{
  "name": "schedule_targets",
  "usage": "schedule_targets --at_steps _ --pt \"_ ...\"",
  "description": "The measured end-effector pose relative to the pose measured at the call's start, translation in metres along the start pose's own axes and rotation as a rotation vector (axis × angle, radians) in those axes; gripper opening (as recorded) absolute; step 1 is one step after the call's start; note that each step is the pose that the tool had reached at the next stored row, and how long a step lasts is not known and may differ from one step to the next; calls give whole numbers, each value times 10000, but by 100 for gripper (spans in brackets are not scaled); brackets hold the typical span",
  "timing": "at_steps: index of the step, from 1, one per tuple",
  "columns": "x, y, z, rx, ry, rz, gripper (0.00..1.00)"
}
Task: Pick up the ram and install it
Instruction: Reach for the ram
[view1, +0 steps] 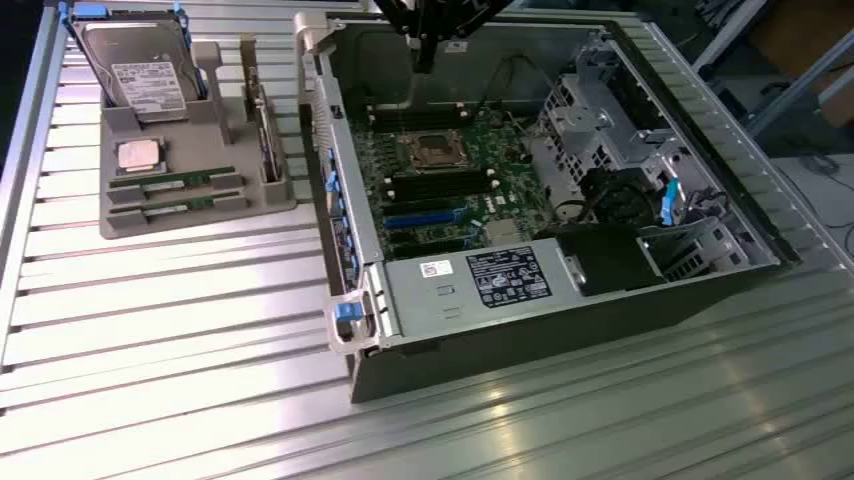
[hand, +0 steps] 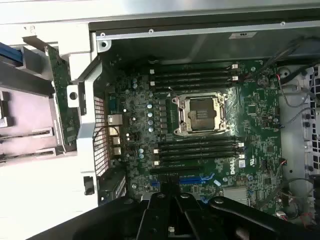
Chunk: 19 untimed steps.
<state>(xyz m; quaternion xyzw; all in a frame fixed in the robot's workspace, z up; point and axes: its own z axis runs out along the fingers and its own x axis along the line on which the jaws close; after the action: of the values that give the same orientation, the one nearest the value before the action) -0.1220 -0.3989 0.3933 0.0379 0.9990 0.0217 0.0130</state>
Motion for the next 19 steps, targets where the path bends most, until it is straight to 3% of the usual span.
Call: schedule_targets --at_steps 1,6,19 --pt "101 -8 -3 0 -1 0 11" --pt "213 -16 -6 0 0 0 11" --pt "276 -21 -8 0 0 0 11"
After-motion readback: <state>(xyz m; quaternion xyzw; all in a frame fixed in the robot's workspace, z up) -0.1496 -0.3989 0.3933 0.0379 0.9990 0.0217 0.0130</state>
